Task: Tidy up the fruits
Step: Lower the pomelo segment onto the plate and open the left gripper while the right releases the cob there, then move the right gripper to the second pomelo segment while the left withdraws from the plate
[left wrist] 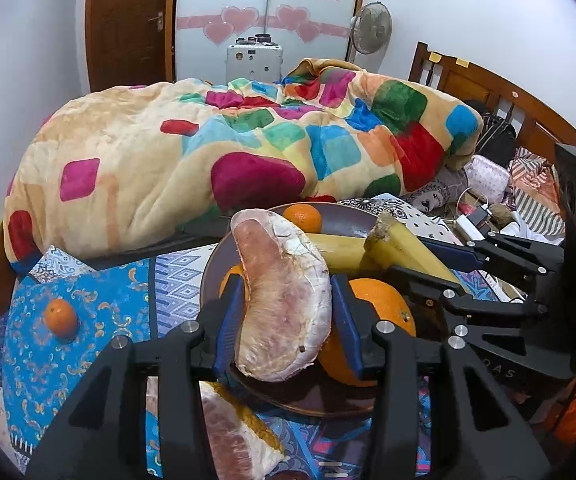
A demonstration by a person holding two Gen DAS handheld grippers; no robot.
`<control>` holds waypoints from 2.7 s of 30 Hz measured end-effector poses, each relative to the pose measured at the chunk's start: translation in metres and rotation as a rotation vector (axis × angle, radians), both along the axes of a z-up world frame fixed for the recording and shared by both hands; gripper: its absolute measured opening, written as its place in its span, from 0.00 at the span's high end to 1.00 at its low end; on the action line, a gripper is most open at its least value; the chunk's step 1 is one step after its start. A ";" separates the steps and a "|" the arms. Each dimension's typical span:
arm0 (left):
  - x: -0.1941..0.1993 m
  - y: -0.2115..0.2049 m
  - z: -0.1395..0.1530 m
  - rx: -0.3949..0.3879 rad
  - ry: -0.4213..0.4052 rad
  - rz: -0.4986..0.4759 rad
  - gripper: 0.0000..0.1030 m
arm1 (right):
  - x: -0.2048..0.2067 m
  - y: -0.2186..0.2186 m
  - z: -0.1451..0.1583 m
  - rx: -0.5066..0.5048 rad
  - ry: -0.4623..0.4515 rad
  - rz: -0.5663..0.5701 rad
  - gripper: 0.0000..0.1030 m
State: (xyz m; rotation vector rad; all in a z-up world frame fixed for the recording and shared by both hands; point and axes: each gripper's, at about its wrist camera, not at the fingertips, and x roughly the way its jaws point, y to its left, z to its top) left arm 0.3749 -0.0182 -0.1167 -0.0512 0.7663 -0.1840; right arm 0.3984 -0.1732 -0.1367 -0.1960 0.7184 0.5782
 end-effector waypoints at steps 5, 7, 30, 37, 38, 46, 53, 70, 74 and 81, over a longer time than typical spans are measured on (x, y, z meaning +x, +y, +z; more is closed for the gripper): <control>0.001 0.007 0.000 -0.032 0.021 0.011 0.51 | 0.001 -0.001 0.001 0.004 0.010 -0.002 0.67; 0.000 0.007 0.000 -0.033 0.022 0.013 0.50 | 0.000 -0.003 0.002 0.013 0.018 -0.003 0.67; -0.031 0.010 0.012 0.036 -0.037 0.007 0.48 | 0.017 0.013 0.007 0.005 0.008 0.011 0.69; -0.032 0.018 0.006 0.029 -0.025 0.021 0.48 | 0.017 0.023 0.012 0.006 0.007 0.012 0.69; -0.032 0.019 0.006 0.030 -0.024 0.022 0.48 | 0.017 0.021 0.012 0.015 0.021 0.013 0.69; -0.049 0.026 0.011 0.017 -0.037 0.045 0.48 | -0.005 0.010 0.020 0.016 0.009 -0.007 0.69; -0.085 0.039 0.022 0.040 -0.062 0.075 0.42 | -0.049 0.014 0.031 0.025 -0.023 0.023 0.69; -0.150 0.119 0.005 0.046 -0.028 0.202 0.36 | -0.098 0.077 0.007 0.002 0.014 0.163 0.59; -0.150 0.133 -0.012 0.033 0.008 0.209 0.36 | -0.096 0.090 -0.008 -0.032 0.035 0.168 0.59; -0.145 0.139 -0.032 0.035 0.037 0.191 0.36 | -0.087 0.102 -0.024 -0.092 0.072 0.161 0.59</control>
